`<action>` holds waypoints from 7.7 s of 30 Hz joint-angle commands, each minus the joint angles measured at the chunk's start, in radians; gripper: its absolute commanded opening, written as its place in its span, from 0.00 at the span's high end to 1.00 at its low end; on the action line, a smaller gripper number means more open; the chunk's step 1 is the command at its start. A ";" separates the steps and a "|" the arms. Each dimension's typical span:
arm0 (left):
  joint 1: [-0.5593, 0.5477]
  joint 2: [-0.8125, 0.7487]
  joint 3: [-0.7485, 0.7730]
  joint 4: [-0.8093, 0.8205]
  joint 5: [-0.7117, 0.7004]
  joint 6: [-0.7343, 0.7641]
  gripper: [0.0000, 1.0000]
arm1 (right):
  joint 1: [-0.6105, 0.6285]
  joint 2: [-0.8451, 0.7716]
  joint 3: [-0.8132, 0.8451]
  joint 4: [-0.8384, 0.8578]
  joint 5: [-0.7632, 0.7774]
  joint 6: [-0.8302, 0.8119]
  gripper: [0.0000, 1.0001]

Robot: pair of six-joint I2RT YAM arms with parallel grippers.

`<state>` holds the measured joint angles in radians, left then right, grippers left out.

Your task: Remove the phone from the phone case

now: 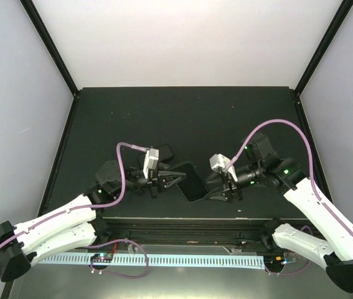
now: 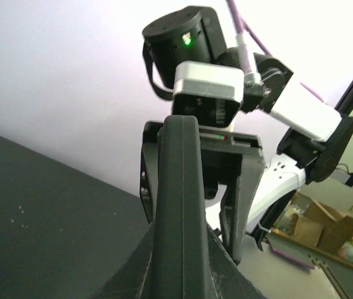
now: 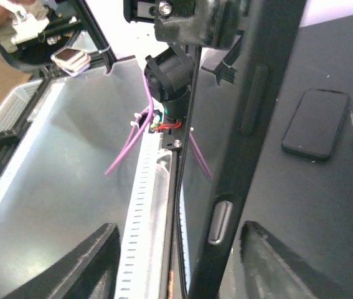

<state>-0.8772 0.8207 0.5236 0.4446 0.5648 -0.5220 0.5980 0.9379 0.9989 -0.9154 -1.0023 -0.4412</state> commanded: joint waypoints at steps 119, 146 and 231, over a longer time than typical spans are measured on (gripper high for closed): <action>0.010 0.041 0.250 -0.378 0.704 0.134 0.98 | 0.190 0.123 0.153 -0.309 0.503 -0.601 0.68; 0.272 0.067 0.252 -0.561 0.353 0.367 0.98 | 0.062 0.067 -0.056 0.015 0.234 -0.288 0.60; 0.226 0.041 0.246 -0.658 0.485 0.480 0.98 | 0.066 0.198 0.057 -0.315 -0.032 -0.574 0.38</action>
<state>-0.6525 0.9012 0.7002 -0.1898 1.1370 -0.1001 0.6613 1.1423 1.0542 -1.1725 -0.9897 -0.9676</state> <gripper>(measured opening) 0.100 0.605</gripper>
